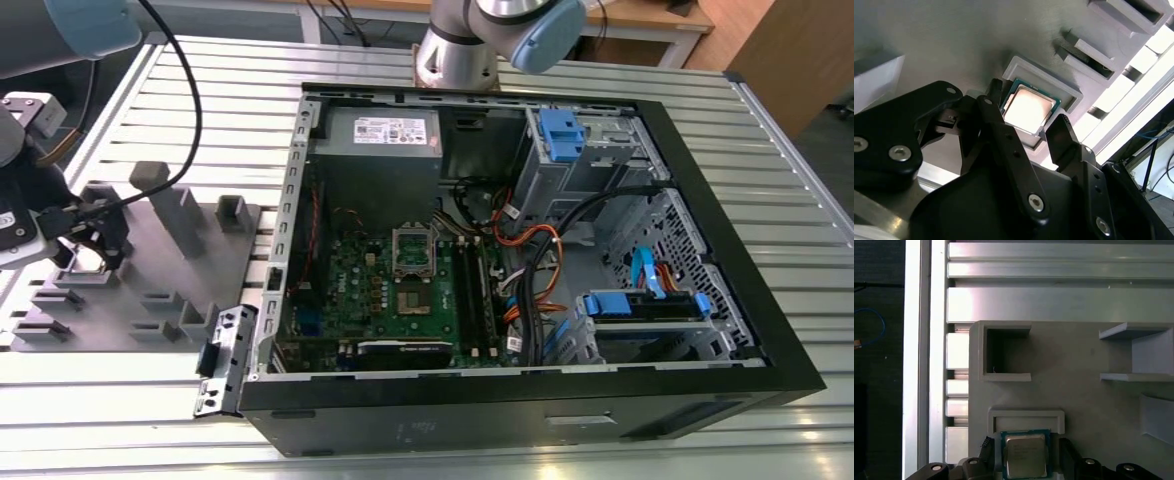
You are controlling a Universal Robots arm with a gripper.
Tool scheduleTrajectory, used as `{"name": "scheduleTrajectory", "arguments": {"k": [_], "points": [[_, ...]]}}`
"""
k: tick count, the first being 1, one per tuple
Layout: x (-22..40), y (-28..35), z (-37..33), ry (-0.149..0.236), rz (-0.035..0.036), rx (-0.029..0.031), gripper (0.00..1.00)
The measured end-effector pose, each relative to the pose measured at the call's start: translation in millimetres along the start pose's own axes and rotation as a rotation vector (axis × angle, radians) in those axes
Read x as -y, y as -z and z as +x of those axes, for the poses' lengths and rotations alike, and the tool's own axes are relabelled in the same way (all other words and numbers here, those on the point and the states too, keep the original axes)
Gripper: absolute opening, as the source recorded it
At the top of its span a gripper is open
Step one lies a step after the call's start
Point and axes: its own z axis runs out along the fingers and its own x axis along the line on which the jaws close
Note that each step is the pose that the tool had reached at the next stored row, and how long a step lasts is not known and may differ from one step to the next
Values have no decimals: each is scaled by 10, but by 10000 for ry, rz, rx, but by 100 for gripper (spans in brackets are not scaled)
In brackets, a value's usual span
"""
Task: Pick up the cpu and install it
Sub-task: 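Pick up the cpu and move it towards the insertion slot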
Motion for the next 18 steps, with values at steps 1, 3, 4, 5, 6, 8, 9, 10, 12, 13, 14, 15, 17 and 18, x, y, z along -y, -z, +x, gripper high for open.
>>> {"name": "scheduleTrajectory", "arguments": {"k": [1,3,4,5,6,8,9,10,12,13,14,15,17,18], "points": [[0,1,-1,1,1,-1,62],[0,2,-1,1,0,0,62],[0,2,-1,2,0,0,62],[0,2,-1,1,0,0,62],[0,2,-1,1,0,0,62],[0,3,-1,2,0,0,62],[0,3,-1,1,1,-1,62],[0,3,-1,1,0,0,62],[0,3,-1,1,1,0,62],[0,3,-1,1,0,0,62],[0,4,-1,1,1,0,61],[0,4,-1,1,1,-1,61],[0,4,-1,1,0,0,54],[0,4,-1,1,1,-1,54]]}}
